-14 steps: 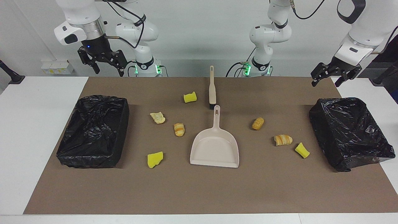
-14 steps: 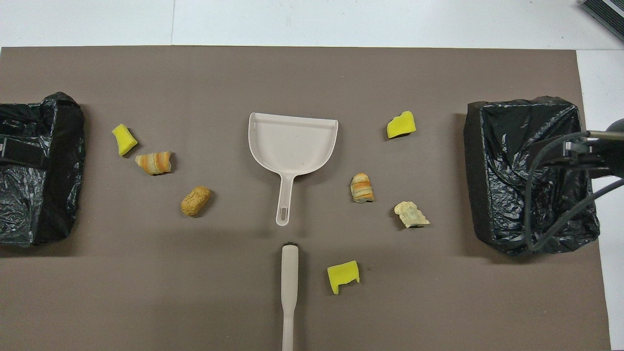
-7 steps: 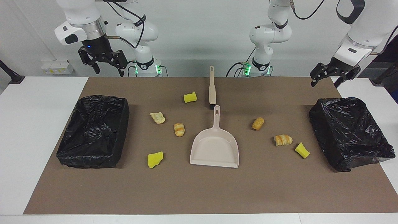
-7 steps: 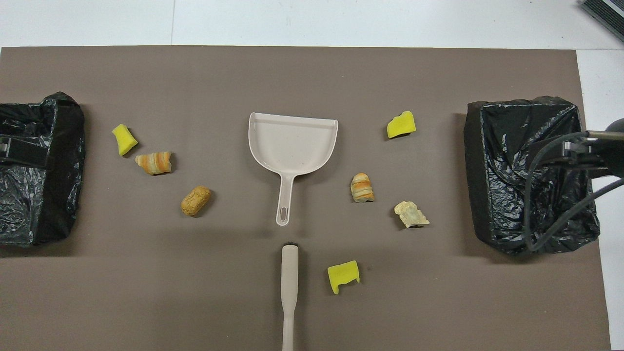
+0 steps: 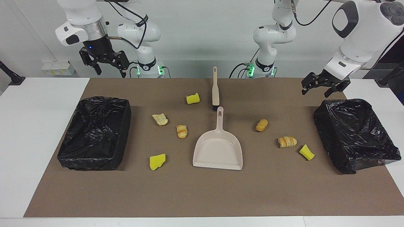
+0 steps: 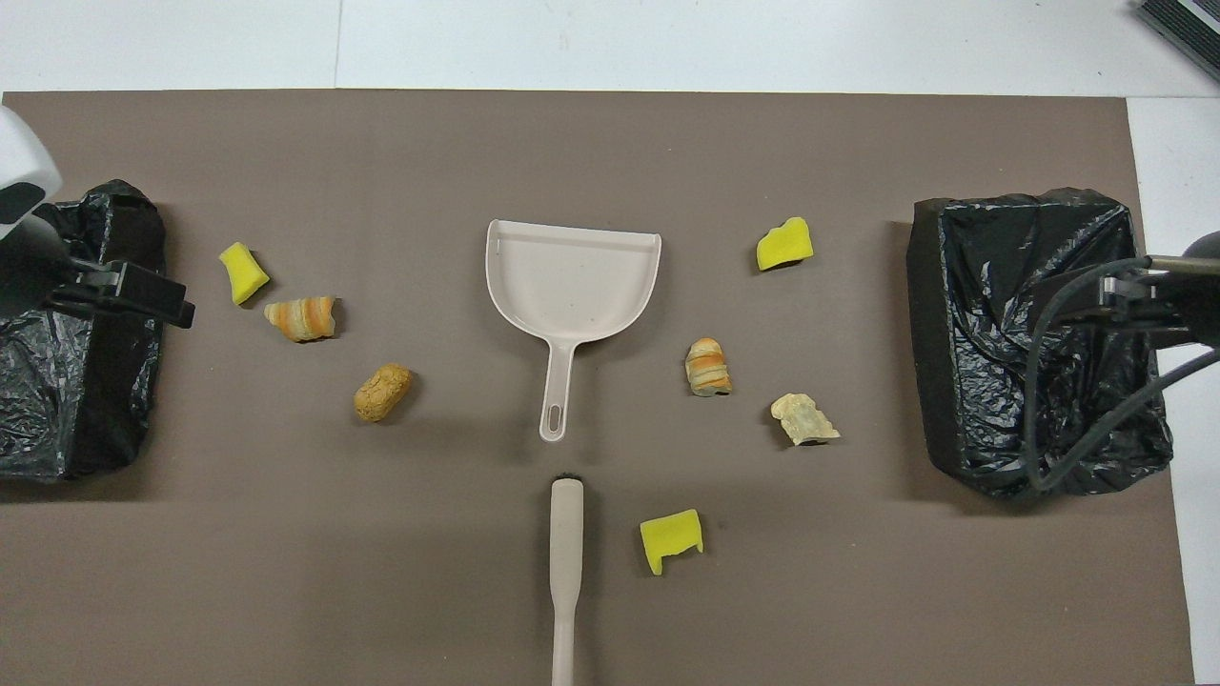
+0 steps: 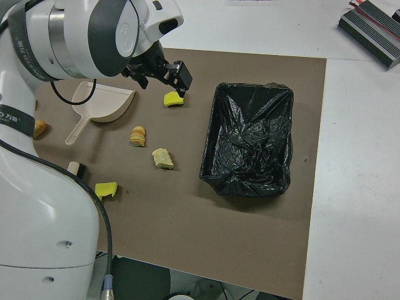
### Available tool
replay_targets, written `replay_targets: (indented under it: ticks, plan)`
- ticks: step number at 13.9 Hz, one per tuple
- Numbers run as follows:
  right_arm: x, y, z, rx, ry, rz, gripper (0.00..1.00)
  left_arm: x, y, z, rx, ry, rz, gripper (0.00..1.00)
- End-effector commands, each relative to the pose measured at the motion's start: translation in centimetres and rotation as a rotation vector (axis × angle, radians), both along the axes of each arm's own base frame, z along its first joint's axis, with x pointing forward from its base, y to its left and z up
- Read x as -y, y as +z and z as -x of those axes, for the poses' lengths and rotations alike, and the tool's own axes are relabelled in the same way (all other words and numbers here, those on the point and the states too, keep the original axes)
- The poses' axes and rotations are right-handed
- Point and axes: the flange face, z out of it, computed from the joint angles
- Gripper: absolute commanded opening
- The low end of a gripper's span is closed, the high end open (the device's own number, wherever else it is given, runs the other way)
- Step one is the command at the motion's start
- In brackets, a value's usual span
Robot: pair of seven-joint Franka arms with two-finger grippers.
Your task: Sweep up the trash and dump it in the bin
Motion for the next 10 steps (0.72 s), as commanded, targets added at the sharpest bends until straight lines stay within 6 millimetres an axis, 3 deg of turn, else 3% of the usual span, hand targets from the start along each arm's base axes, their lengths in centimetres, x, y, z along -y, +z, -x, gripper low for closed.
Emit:
replay_targets:
  ticks: [1, 7, 10]
  plan:
    - [0.1, -0.1, 0.3, 0.002, 0.034, -0.007, 1.0, 3.0, -2.8, -0.1, 0.027, -0.05, 0.029, 1.0]
    - [-0.6, -0.6, -0.1, 0.004, 0.031, -0.004, 1.0, 12.7, -9.7, 1.1, 0.071, -0.11, 0.037, 1.0]
    - [-1.8, -0.9, -0.5, 0.014, 0.035, -0.007, 1.0, 19.0, -13.7, 1.2, 0.084, -0.092, 0.041, 1.0]
